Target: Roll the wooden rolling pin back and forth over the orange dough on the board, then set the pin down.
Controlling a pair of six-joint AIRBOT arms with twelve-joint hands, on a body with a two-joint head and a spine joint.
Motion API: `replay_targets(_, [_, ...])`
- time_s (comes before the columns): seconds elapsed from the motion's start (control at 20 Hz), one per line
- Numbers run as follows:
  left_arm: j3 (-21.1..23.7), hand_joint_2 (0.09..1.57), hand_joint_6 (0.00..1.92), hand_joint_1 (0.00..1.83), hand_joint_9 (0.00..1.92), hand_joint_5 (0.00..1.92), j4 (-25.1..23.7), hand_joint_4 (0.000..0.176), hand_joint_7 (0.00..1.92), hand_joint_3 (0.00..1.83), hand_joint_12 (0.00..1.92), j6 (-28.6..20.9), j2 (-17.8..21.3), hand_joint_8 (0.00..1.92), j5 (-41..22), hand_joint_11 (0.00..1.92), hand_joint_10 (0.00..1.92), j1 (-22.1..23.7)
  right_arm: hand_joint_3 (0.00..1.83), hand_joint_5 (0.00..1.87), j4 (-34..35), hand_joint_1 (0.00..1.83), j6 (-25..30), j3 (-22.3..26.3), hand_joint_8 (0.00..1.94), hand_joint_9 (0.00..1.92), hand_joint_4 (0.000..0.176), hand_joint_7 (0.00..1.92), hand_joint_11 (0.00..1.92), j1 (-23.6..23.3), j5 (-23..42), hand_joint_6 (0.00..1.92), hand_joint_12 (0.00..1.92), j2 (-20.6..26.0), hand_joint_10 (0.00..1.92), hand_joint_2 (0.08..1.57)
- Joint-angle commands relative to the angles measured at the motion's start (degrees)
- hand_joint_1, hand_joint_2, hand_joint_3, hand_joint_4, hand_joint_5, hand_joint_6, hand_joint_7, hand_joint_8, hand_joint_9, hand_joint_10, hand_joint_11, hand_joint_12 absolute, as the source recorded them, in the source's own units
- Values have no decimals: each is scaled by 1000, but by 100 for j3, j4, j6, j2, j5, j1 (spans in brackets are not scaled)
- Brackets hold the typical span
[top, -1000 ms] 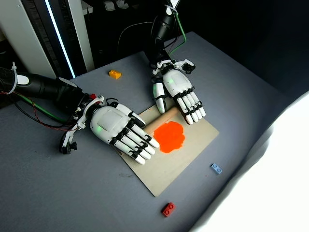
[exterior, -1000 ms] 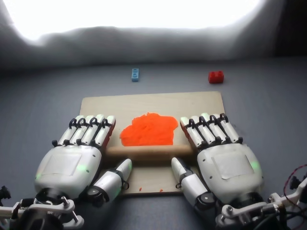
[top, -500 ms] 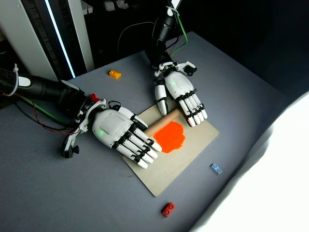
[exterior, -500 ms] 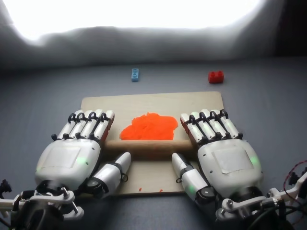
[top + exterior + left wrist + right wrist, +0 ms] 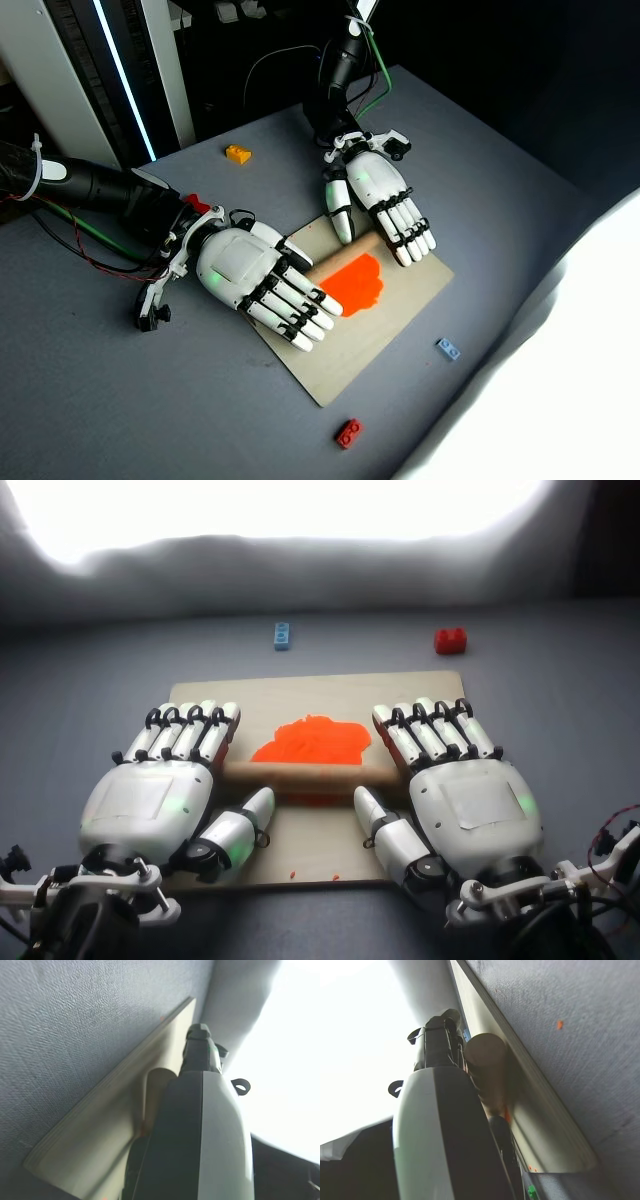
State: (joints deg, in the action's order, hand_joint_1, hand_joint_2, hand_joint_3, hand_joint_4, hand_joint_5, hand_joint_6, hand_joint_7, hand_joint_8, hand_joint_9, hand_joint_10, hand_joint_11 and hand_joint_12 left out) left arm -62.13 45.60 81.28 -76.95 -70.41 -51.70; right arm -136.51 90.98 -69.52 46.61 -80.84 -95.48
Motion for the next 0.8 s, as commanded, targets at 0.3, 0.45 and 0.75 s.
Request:
replay_targets(0.3, [-189, 1447, 0, 0, 0, 0, -250, 0, 0, 27, 0, 0, -116, 0, -490, 0, 0, 145, 0, 215, -430, 0, 104, -84, 4, 170, 0, 209, 0, -108, -294, 5, 447, -10, 7, 1530])
replay_targets(0.45, [-269, 1445, 0, 0, 0, 0, -248, 0, 0, 25, 0, 0, -153, 0, -443, 0, 0, 185, 1, 202, -430, 0, 168, -134, 1, 152, 0, 189, 0, -137, -191, 2, 404, -16, 2, 1532])
replay_targets(0.75, [-394, 1446, 0, 0, 0, 0, -202, 0, 0, 24, 0, 0, -177, 0, -358, 0, 0, 216, 0, 200, -427, 0, 316, -289, 0, 163, 0, 194, 0, -226, -13, 0, 434, -48, 1, 1528])
